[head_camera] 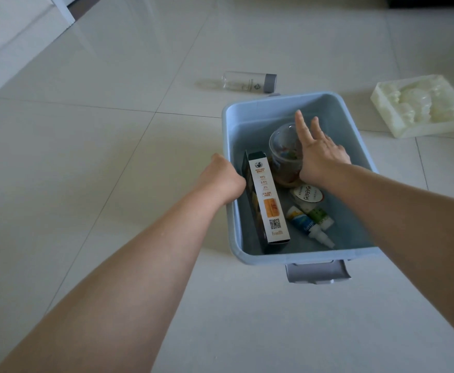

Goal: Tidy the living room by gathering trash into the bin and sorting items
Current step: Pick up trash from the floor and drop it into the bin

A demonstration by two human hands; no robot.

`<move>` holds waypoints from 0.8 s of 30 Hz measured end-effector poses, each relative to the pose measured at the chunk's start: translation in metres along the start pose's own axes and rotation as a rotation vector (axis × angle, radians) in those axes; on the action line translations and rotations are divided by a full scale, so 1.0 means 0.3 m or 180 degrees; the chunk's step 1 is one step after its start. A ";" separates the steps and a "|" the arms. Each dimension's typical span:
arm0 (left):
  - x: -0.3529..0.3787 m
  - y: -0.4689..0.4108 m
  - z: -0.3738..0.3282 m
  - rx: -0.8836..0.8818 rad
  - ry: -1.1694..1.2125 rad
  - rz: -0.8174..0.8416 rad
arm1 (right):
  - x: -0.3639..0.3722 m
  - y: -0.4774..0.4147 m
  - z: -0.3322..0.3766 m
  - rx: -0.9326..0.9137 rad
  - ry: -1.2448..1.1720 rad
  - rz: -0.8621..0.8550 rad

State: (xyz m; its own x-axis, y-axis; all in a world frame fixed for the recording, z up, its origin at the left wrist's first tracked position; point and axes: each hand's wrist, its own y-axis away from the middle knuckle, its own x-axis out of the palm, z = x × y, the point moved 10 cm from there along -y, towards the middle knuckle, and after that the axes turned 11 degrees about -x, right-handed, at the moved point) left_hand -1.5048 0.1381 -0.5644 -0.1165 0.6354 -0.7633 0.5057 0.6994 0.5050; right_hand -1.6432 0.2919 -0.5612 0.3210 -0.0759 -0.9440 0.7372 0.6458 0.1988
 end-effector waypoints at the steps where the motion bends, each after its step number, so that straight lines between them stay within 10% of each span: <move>1: -0.006 0.008 -0.004 0.0005 0.0016 -0.0058 | -0.005 0.008 0.001 -0.0052 0.0009 -0.0050; 12: -0.065 0.131 -0.193 0.0790 -0.0623 -0.1171 | -0.072 0.158 -0.035 -0.0711 0.0623 -0.0015; 24: 0.142 0.336 -0.478 0.1749 -0.0659 -0.0805 | -0.229 0.419 -0.371 -0.0510 0.0426 -0.0413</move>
State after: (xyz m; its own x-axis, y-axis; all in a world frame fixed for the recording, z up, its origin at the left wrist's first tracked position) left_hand -1.5812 0.2827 -0.4883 -0.1500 0.3580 -0.9216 0.8552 0.5147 0.0608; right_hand -1.6389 0.4629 -0.5008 0.1402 -0.0718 -0.9875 0.6600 0.7502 0.0392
